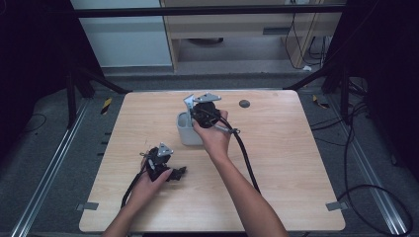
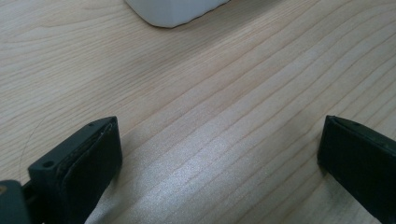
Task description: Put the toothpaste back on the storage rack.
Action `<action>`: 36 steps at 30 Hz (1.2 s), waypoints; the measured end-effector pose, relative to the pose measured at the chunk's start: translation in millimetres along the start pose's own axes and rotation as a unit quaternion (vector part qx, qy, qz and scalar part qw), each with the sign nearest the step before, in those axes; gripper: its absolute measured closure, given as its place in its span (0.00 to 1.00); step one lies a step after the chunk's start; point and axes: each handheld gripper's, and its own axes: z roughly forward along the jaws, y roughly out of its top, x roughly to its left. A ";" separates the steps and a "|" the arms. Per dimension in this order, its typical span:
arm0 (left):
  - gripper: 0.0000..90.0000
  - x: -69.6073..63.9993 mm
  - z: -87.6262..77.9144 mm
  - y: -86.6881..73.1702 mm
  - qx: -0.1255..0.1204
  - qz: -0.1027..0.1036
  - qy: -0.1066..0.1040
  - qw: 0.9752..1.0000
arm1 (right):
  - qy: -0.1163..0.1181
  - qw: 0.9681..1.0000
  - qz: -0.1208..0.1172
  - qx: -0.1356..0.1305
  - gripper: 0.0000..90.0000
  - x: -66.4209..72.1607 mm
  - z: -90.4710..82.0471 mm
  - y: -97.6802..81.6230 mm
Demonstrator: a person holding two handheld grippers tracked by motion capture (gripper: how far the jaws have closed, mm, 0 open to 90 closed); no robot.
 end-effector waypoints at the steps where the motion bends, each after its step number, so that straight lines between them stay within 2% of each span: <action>1: 0.00 0.0 0.0 0.0 0.000 0.000 0.000 1.000 | 0.000 1.000 0.000 0.000 0.85 -0.4 -1.8 0.4; 12: 0.00 0.0 -0.1 0.0 0.001 0.000 0.000 1.000 | -0.008 1.000 -0.001 -0.001 0.84 -9.4 -14.6 -0.4; 19: 0.00 0.1 0.0 0.0 0.000 0.000 0.000 1.000 | -0.013 1.000 -0.007 -0.001 0.79 -16.4 -25.8 2.9; 26: 0.00 0.1 -0.1 0.0 0.000 0.001 0.000 1.000 | -0.018 1.000 -0.008 0.003 0.71 -22.7 -35.6 5.2; 33: 0.00 0.0 0.0 0.0 0.000 0.000 0.000 1.000 | -0.014 1.000 -0.004 0.009 0.58 -28.0 -41.3 6.5; 36: 0.00 0.1 -0.1 0.0 0.000 0.000 0.000 1.000 | -0.007 1.000 -0.004 0.013 0.49 -29.3 -43.6 6.6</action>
